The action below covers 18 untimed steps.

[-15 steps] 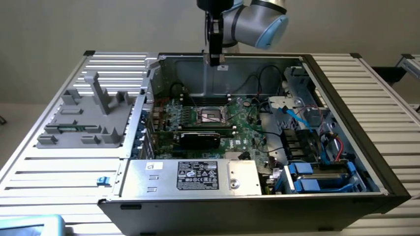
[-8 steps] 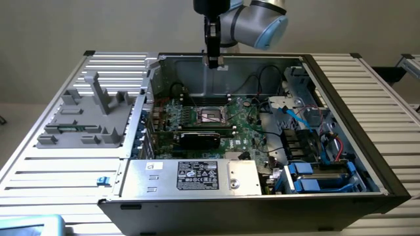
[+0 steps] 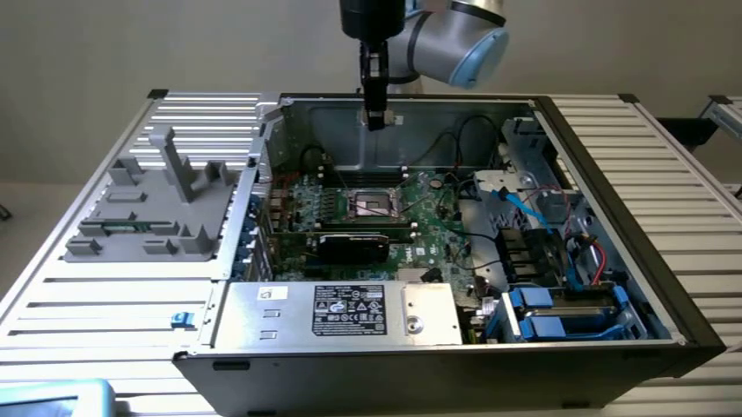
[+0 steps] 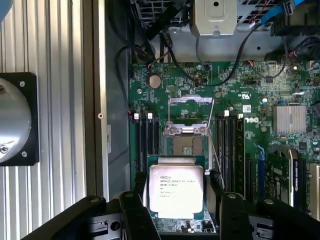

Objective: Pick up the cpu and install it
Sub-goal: 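Place the cpu into insertion slot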

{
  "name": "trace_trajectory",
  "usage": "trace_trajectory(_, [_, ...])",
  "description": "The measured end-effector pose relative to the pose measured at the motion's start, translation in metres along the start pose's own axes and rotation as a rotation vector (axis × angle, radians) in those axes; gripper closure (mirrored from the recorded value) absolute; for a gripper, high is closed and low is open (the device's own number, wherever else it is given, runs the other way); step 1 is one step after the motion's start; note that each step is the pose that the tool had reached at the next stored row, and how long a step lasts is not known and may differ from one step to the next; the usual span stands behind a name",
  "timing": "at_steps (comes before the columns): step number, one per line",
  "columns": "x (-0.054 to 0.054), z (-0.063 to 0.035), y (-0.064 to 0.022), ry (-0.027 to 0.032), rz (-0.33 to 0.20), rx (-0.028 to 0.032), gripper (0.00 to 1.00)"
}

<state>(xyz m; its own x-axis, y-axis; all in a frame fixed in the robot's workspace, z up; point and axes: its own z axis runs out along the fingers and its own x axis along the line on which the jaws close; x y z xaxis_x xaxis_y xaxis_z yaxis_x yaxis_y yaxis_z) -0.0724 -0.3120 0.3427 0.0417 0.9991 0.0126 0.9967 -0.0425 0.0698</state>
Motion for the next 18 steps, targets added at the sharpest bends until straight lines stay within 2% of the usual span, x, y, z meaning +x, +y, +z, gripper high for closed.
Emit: trace_trajectory(18, [-0.018, 0.0326, -0.0016, -0.0016, 0.033, -0.0005, 0.45])
